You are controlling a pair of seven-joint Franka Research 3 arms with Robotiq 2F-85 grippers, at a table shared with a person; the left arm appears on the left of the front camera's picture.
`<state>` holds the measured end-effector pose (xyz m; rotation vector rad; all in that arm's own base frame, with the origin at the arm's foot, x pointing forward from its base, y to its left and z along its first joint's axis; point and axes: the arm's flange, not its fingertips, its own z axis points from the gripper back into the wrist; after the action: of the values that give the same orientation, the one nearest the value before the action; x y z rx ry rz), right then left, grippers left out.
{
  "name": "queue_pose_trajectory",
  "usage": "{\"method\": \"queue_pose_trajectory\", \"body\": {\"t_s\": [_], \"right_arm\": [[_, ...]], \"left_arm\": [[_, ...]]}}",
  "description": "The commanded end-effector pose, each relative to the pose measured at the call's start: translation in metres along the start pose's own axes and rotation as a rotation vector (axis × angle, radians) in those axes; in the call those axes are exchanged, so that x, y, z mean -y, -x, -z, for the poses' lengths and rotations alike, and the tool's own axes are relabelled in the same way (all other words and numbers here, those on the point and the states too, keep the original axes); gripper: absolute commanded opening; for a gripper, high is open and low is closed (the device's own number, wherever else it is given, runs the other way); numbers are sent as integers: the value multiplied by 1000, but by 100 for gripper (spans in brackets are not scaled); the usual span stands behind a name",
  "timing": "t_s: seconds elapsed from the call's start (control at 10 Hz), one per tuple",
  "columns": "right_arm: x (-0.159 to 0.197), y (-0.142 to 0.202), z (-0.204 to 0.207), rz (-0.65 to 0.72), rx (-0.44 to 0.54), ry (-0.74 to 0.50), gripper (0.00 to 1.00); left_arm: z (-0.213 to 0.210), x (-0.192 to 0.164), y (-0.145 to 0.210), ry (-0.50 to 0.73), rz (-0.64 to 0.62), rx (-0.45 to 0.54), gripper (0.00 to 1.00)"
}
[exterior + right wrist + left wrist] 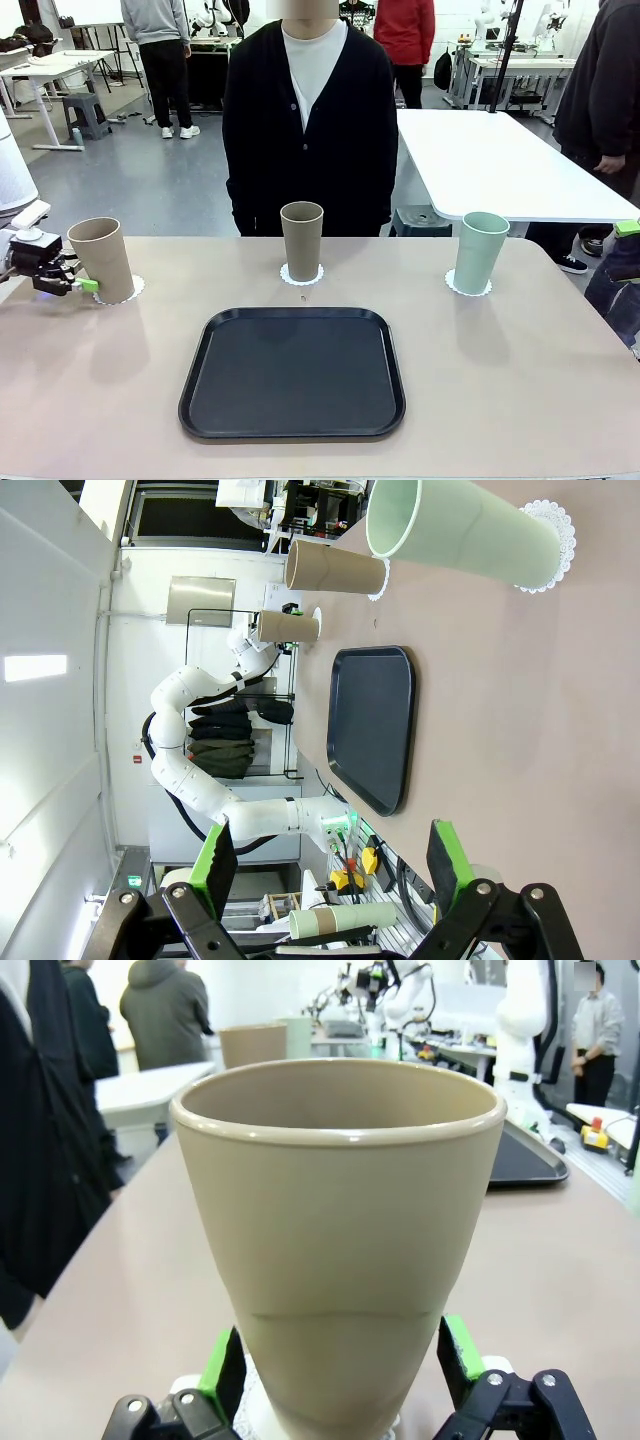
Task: Place coasters on the table and set cups on them.
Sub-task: Take one Reusable plastic cup from the Flat Tray and place it on a coaster set by the human.
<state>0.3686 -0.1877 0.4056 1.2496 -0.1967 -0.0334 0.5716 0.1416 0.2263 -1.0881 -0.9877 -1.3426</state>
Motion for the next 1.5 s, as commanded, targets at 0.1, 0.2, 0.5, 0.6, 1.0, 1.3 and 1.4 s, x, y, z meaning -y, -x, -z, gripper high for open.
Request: {"method": "queue_pose_trajectory", "body": {"t_s": [0.1,0.2,0.5,0.6,1.0,1.3,1.4], "right_arm": [[-1,1,0,-3,-7,5,100],[-1,1,0,-3,-7,5,100],[-1,1,0,-3,-7,5,100],[-1,1,0,-3,-7,5,100],[-1,1,0,-3,-7,5,100],[-1,1,0,-3,-7,5,100],[-1,1,0,-3,-7,5,100]], "left_arm": [[-4,-3,-4,40,-36,-43,100],[-5,-3,-5,44,-43,-50,100],[-9,-1,-7,48,-59,-73,100],[-10,-1,-8,48,-63,-79,100],[-30,-1,-12,16,-61,-93,100],[-47,-5,-13,-23,-67,-136,100],[-54,-2,-19,-46,-71,-189,100]]}}
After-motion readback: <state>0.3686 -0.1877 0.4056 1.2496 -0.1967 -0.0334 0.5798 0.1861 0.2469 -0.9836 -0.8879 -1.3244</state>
